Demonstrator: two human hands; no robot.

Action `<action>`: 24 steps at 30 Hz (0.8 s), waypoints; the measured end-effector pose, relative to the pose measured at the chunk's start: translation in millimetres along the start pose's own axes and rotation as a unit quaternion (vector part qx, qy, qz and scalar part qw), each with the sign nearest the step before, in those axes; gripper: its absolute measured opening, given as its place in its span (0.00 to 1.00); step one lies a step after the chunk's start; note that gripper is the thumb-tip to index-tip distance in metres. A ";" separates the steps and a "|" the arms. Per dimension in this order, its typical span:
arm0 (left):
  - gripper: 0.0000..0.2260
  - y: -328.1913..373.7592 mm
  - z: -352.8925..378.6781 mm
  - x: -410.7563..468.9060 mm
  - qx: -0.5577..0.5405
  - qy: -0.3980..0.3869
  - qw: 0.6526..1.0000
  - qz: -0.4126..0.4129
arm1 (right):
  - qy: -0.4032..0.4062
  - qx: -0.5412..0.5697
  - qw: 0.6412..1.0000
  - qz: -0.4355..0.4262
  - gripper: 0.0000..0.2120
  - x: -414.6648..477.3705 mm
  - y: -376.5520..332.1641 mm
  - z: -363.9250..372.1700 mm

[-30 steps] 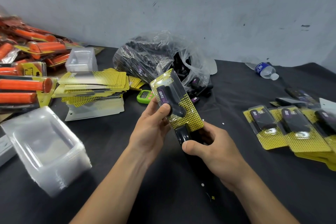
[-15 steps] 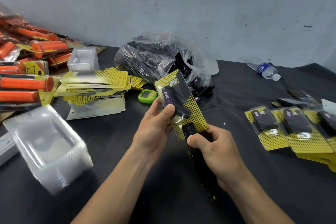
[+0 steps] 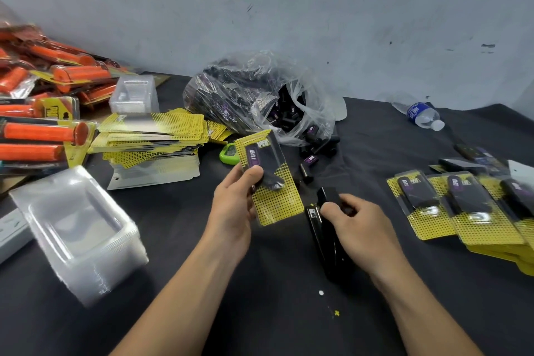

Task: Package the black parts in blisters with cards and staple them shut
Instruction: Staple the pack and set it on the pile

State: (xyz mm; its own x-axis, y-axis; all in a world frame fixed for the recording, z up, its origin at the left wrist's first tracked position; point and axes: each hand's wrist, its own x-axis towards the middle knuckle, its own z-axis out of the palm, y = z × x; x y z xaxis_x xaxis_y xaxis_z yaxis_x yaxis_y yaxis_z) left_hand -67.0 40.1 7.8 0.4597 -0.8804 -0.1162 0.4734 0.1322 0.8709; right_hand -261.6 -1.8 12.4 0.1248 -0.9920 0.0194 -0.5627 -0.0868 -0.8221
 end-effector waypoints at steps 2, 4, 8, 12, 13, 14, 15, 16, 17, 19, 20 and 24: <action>0.07 0.8 2.1 -2.1 -0.006 -0.032 0.999 -0.017 | 0.056 -0.001 0.995 -0.079 0.20 -6.3 -2.5 -1.2; 0.10 2.8 3.4 -5.0 -0.015 -0.076 0.997 -0.028 | 0.083 0.010 0.983 -0.166 0.15 -12.1 -4.5 -0.8; 0.20 2.3 7.1 -12.3 -0.001 -0.156 0.987 -0.026 | 0.029 -0.001 0.974 -0.225 0.06 -15.4 -9.6 8.9; 0.22 0.3 12.1 -15.8 0.047 -0.176 0.983 -0.022 | 0.004 0.173 0.969 -0.177 0.09 -8.9 -8.5 10.7; 0.21 1.0 13.5 -17.1 0.066 -0.179 0.981 -0.031 | 0.000 0.236 0.958 -0.160 0.09 -7.3 -9.1 9.5; 0.19 1.0 13.7 -17.6 0.086 -0.183 0.979 -0.038 | -0.001 0.284 0.947 -0.147 0.08 -6.5 -8.9 7.6; 0.16 0.4 14.1 -17.6 0.107 -0.182 0.977 -0.041 | -0.003 0.317 0.939 -0.132 0.09 -5.7 -8.5 6.4; 0.13 -1.2 13.4 -17.2 0.127 -0.177 0.975 -0.038 | -0.006 0.337 0.934 -0.115 0.09 -5.1 -7.4 5.0; 0.10 -2.1 13.3 -17.6 0.143 -0.168 0.975 -0.032 | -0.009 0.346 0.933 -0.099 0.09 -4.3 -6.7 4.2; 0.06 -3.8 12.1 -18.5 0.166 -0.151 0.974 -0.014 | -0.017 0.346 0.935 -0.076 0.08 -2.3 -4.1 4.0; 0.06 -4.6 11.8 -18.8 0.174 -0.144 0.974 -0.005 | -0.020 0.341 0.937 -0.070 0.07 -1.9 -3.4 4.5; 0.07 -4.2 12.8 -20.0 0.186 -0.133 0.973 0.009 | -0.018 0.328 0.942 -0.069 0.06 -1.0 -1.2 5.2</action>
State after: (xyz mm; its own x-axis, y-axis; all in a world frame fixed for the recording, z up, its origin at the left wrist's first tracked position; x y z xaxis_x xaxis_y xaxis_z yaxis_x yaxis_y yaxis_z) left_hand -87.8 51.3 12.6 0.2303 -0.9730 -0.0145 0.1395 0.0182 0.9901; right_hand -256.8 -0.3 10.4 0.1945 -0.9706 0.1418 0.0863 -0.1270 -0.9881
